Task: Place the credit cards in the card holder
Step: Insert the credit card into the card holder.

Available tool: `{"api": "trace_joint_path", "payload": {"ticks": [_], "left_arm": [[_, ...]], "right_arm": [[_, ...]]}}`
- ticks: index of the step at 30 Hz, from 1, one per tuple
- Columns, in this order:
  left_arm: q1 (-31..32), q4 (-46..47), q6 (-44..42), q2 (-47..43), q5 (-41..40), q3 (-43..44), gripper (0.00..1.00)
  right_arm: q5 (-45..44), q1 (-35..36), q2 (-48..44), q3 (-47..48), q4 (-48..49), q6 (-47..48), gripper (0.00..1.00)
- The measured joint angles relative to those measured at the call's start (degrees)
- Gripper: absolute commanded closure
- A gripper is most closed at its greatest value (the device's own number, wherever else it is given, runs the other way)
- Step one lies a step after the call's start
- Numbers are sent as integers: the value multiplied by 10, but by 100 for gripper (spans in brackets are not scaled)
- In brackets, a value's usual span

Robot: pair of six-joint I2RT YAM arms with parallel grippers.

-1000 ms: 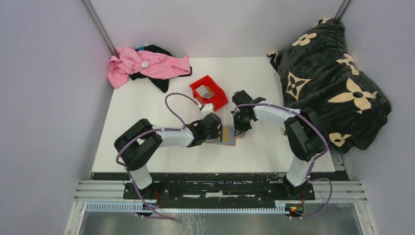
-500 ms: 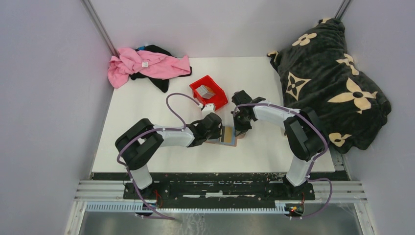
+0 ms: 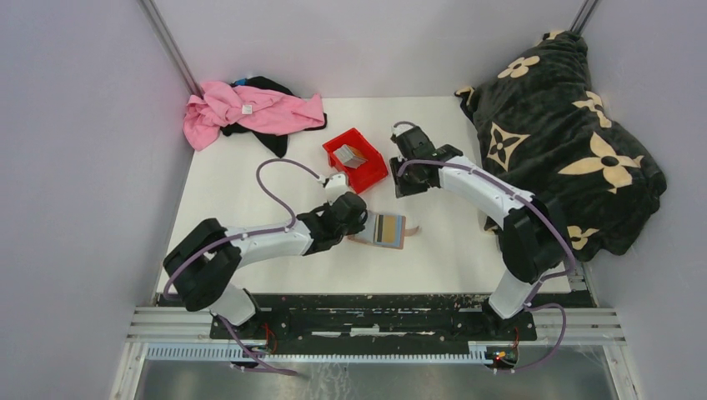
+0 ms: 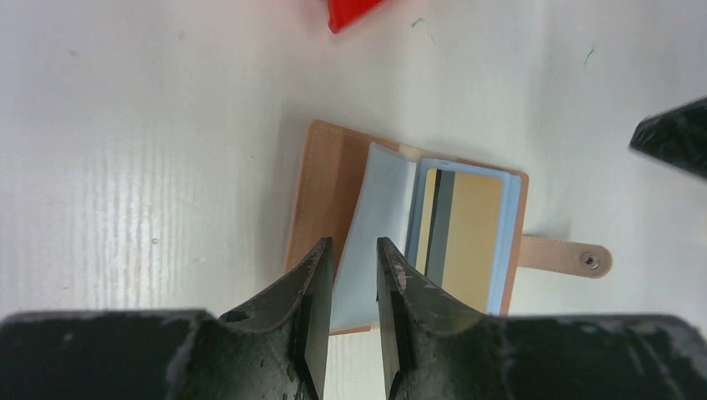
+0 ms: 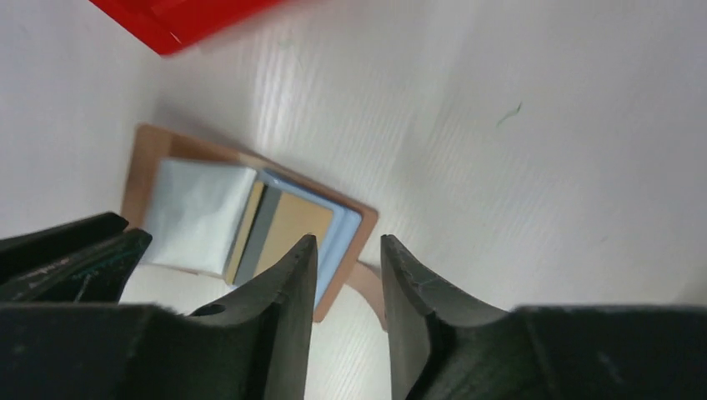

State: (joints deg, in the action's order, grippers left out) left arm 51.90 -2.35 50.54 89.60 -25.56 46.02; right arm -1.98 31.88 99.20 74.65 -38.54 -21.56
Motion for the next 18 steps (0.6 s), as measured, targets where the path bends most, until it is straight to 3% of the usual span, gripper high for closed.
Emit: {"api": "trace_joint_path", "payload": {"ticks": [1,5,11,18], "left_arm": [[0,-6,4,-13,-6,-2,65],[0,-24,12,-60,-31,-7,61],[0,-37,15,-131,-75,-21,46],[-13,-52,16,-158,-102,-29,38]], "right_arm": [[-5,0,-5,12,4,9,53],[-34,6,-24,47,57,47,23],[-33,6,-23,57,177,24,32],[30,4,113,269,150,42,19]]}}
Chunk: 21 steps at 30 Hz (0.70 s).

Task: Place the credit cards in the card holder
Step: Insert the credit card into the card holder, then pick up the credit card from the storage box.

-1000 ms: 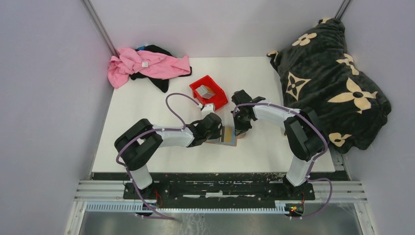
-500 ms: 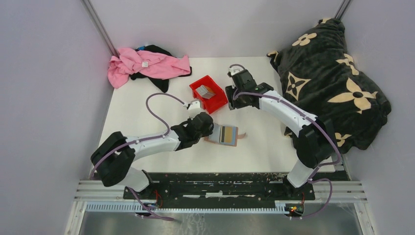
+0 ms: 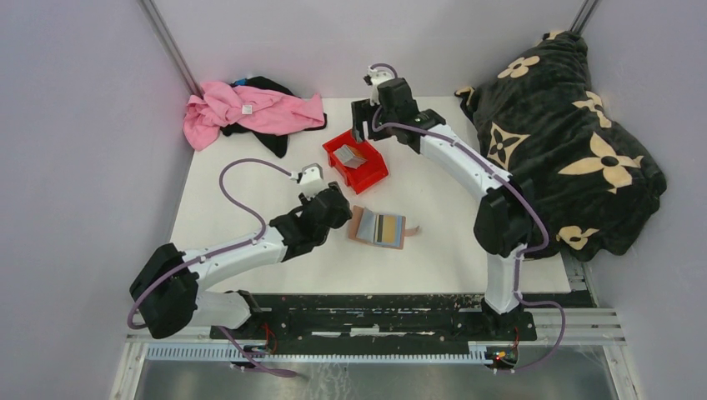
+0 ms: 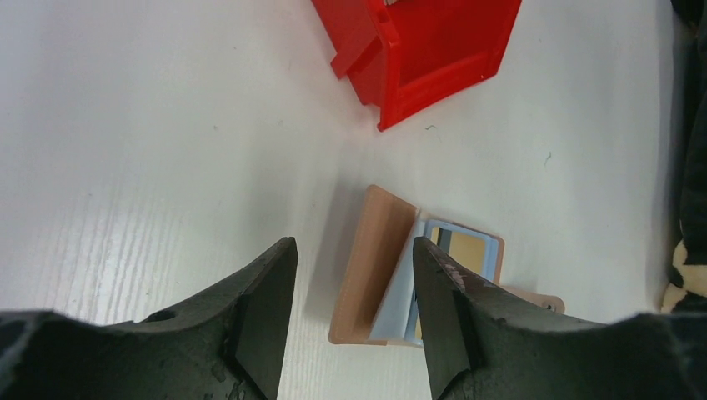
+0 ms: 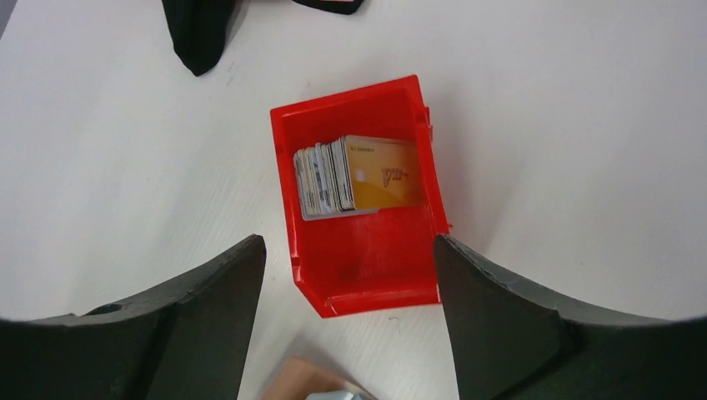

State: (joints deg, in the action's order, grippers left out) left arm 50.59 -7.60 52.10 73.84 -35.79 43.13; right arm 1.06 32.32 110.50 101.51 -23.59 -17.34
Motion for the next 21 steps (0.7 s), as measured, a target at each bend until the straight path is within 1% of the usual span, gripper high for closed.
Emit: {"api": "trace_joint_path", "payload": {"ticks": [3,7,13,21], "left_arm": [[-15,-5,2,0,0,-1,38],[-45,-9,5,5,5,-1,38],[-90,-8,5,35,25,0,38],[-123,5,5,67,58,5,39]], "right_arm": [[15,0,58,86,-42,23,18],[24,0,125,172,-96,41,21],[39,0,195,229,-147,52,23],[64,0,271,300,-179,53,25]]}}
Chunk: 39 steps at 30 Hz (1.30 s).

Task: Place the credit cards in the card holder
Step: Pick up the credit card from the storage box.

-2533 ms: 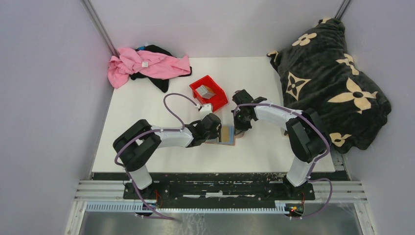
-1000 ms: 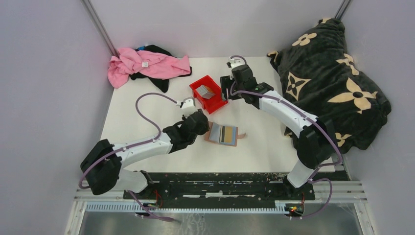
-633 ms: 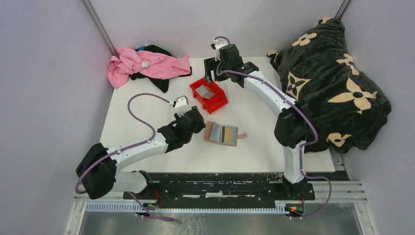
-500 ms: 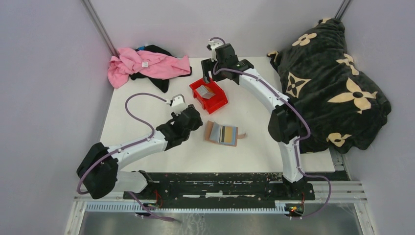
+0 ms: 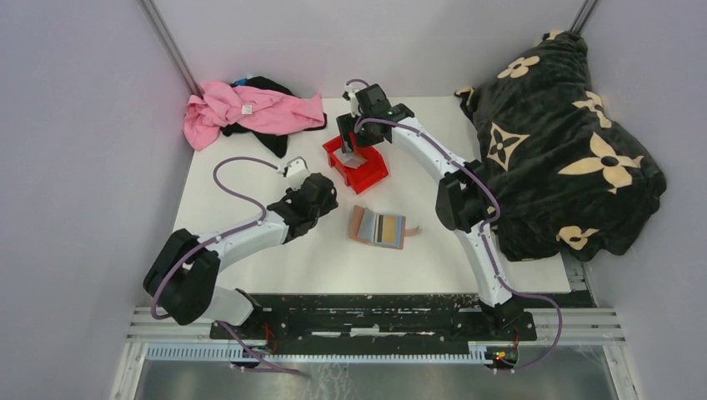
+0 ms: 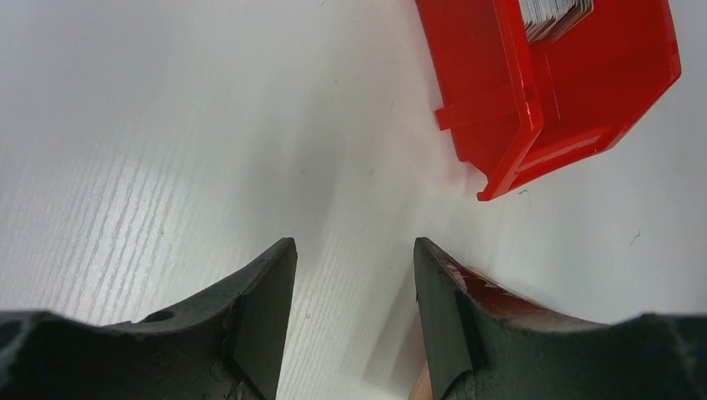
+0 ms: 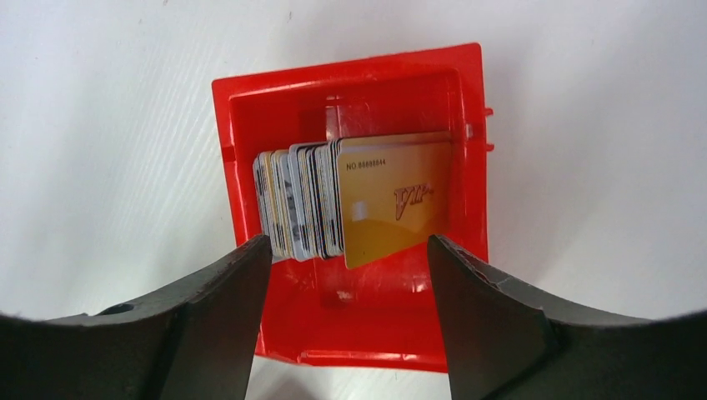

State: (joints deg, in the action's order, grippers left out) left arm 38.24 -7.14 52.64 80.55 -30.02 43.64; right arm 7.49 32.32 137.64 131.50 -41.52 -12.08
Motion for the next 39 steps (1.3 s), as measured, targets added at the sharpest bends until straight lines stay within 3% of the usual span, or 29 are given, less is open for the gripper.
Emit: {"api": "trace_joint_path", "payload": {"ticks": [14,26,39], "left_arm": [[-25,14,0,20,18,12,39],[-39,30,0,44,38,18,39],[-44,30,0,110,61,75,40]], "right_arm": [[29,0,68,64,-7,-12,33],[58,-4,75,72,0,-33,55],[71,-5,40,12,18,-49,59]]}}
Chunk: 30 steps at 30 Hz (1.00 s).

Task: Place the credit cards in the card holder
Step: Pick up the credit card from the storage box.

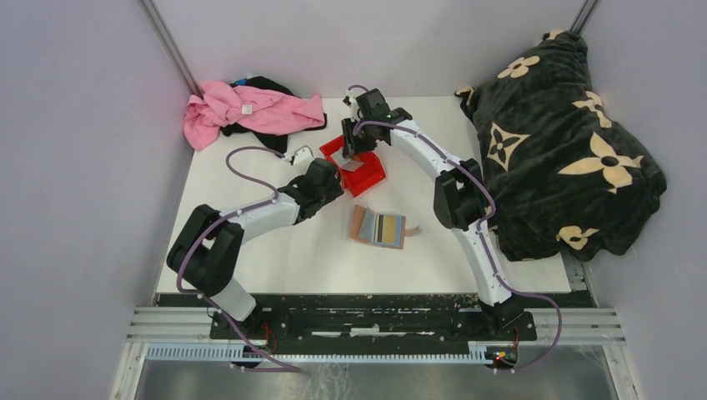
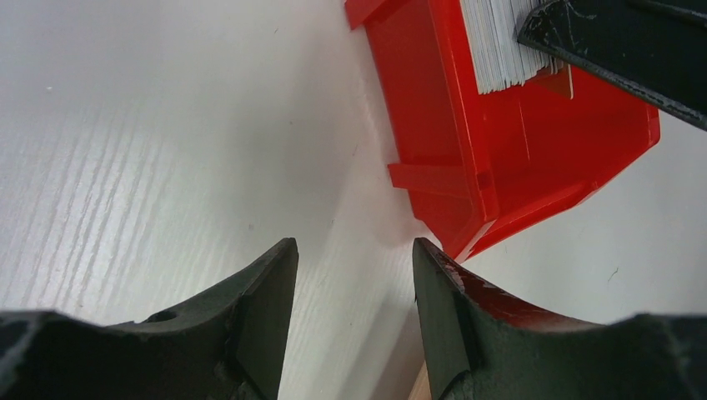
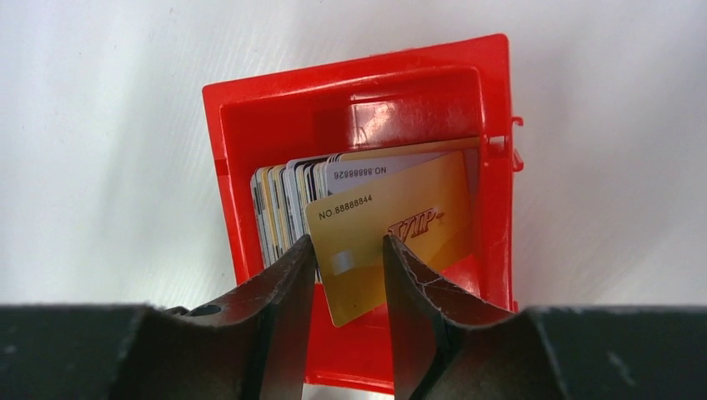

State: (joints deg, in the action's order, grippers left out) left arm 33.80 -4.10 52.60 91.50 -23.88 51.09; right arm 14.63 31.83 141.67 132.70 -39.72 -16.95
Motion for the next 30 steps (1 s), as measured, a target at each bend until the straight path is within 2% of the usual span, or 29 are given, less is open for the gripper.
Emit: {"api": "trace_joint_path", "payload": {"ticks": [11,13,17,20,25,30], "left_arm": [[-1,0,0,23,6,22,40],[-1,0,0,27,6,24,40],[-4,0,0,30,11,24,40],[-5,0,0,33,16,24,40],[-11,0,-1,41,18,28,41],[-29,1,-2,61,18,42,43]], "right_arm": [[6,0,-21,-10,-3,-6,65],[6,0,-21,-10,-4,-6,62],[5,0,-21,-10,-13,-7,44],[1,1,-21,-10,-17,-2,37],[-7,1,-21,-6,-28,2,35],[-7,1,-18,15,-37,2,37]]}}
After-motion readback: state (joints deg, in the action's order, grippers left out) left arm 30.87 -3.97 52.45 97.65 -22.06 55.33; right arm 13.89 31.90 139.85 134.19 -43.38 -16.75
